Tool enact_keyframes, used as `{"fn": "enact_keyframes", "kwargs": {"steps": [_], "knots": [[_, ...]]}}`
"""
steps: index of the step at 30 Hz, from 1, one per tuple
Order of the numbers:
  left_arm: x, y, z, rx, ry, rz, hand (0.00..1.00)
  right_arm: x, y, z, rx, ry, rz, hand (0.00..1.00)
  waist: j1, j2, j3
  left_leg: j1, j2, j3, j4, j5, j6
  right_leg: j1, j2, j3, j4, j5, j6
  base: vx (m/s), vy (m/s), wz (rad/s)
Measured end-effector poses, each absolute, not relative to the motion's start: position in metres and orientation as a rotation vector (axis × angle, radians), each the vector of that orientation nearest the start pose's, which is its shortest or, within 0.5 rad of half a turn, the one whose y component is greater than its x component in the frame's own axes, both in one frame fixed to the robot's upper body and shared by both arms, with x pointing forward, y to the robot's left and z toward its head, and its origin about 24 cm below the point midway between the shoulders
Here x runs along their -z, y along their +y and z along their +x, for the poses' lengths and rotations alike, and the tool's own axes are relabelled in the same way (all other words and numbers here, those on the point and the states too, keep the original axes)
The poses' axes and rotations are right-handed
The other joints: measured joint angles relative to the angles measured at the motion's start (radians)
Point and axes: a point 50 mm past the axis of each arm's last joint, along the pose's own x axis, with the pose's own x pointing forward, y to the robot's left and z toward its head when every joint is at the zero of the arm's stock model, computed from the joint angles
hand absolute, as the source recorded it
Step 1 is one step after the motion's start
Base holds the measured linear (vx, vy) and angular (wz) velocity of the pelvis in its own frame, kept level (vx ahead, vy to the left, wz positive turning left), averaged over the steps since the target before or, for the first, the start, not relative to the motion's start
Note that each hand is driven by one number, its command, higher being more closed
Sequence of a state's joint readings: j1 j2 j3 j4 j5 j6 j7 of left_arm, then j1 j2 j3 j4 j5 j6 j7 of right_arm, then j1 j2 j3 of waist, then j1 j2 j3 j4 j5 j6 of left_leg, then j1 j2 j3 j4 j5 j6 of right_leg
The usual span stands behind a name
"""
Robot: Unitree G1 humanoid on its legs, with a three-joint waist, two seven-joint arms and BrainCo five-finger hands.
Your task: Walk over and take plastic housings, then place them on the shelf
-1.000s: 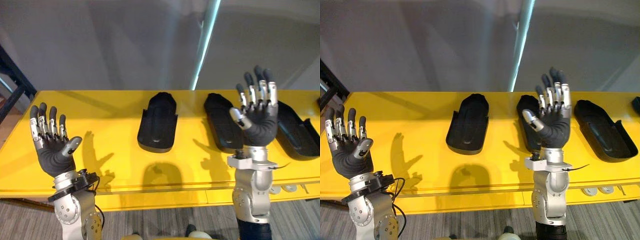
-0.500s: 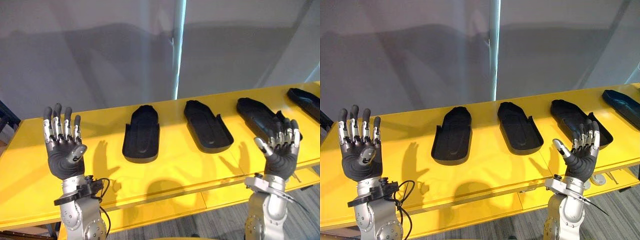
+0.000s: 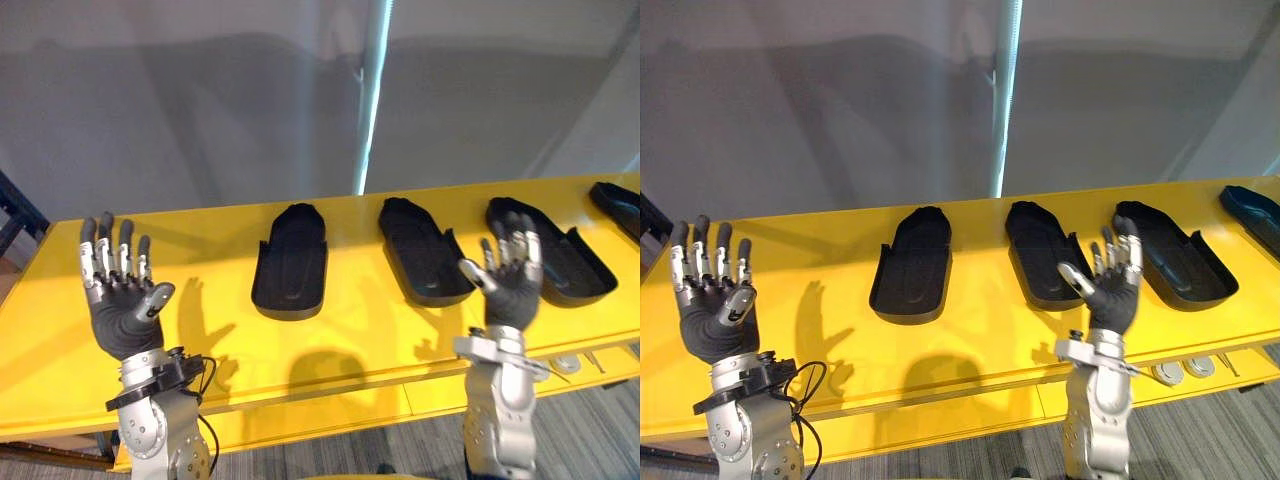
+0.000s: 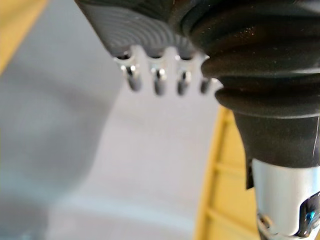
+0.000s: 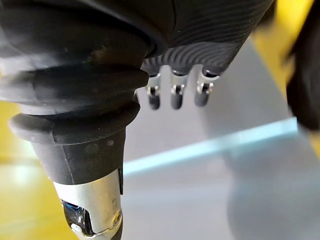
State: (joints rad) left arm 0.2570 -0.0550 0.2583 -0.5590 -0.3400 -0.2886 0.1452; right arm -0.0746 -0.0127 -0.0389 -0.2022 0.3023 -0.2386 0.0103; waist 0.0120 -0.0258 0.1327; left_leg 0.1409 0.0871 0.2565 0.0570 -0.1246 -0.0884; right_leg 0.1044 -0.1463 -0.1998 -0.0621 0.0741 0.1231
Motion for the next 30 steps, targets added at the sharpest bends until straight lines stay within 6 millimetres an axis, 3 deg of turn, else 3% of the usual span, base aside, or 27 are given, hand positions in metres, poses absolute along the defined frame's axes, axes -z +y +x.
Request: {"fn": "enact_keyframes", "kwargs": {"steps": [3, 9, 18, 21, 24, 30], "knots": [[-0.137, 0.232, 0.166, -0.501, -0.635, -0.261, 0.00, -0.137, -0.152, 0.262, -0.077, -0.550, 0.278, 0.00, 0.027, 0.002, 0.005, -0.004, -0.004, -0.008, 0.008, -0.004, 0.007, 0.004, -0.006, -0.011, 0.001, 0.000, 0.000, 0.01, 0.015, 0.10], [-0.143, 0.238, 0.167, -0.559, -0.655, -0.201, 0.00, -0.143, -0.151, 0.275, -0.109, -0.543, 0.242, 0.00, 0.031, -0.006, 0.008, -0.018, -0.016, -0.046, 0.014, -0.009, 0.014, 0.021, -0.018, -0.036, 0.004, 0.000, 0.000, -0.02, 0.020, 0.17], [-0.137, 0.256, 0.164, -0.679, -0.620, -0.155, 0.00, -0.115, -0.164, 0.317, 0.047, -0.272, 0.112, 0.00, 0.061, -0.005, 0.010, -0.023, -0.032, -0.106, 0.008, 0.005, 0.019, 0.042, -0.032, -0.101, 0.006, -0.005, -0.007, 0.00, 0.012, 0.20], [-0.140, 0.253, 0.164, -0.623, -0.659, -0.175, 0.00, -0.104, -0.167, 0.331, 0.080, -0.167, 0.084, 0.00, 0.083, -0.003, 0.011, -0.022, -0.036, -0.121, 0.009, 0.006, 0.020, 0.054, -0.036, -0.110, 0.007, -0.005, -0.007, 0.00, 0.018, 0.14], [-0.142, 0.244, 0.171, -0.522, -0.676, -0.228, 0.00, -0.098, -0.172, 0.341, 0.120, -0.100, 0.076, 0.00, 0.086, -0.002, 0.012, -0.025, -0.047, -0.155, 0.012, 0.009, 0.025, 0.073, -0.044, -0.143, 0.008, -0.005, -0.007, -0.01, 0.023, 0.31], [-0.144, 0.228, 0.179, -0.377, -0.686, -0.259, 0.00, -0.105, -0.172, 0.360, 0.147, -0.061, 0.078, 0.00, 0.094, 0.003, 0.023, -0.035, -0.052, -0.168, 0.023, 0.012, 0.029, 0.072, -0.051, -0.156, 0.019, -0.005, -0.007, -0.03, 0.023, 0.08]]}}
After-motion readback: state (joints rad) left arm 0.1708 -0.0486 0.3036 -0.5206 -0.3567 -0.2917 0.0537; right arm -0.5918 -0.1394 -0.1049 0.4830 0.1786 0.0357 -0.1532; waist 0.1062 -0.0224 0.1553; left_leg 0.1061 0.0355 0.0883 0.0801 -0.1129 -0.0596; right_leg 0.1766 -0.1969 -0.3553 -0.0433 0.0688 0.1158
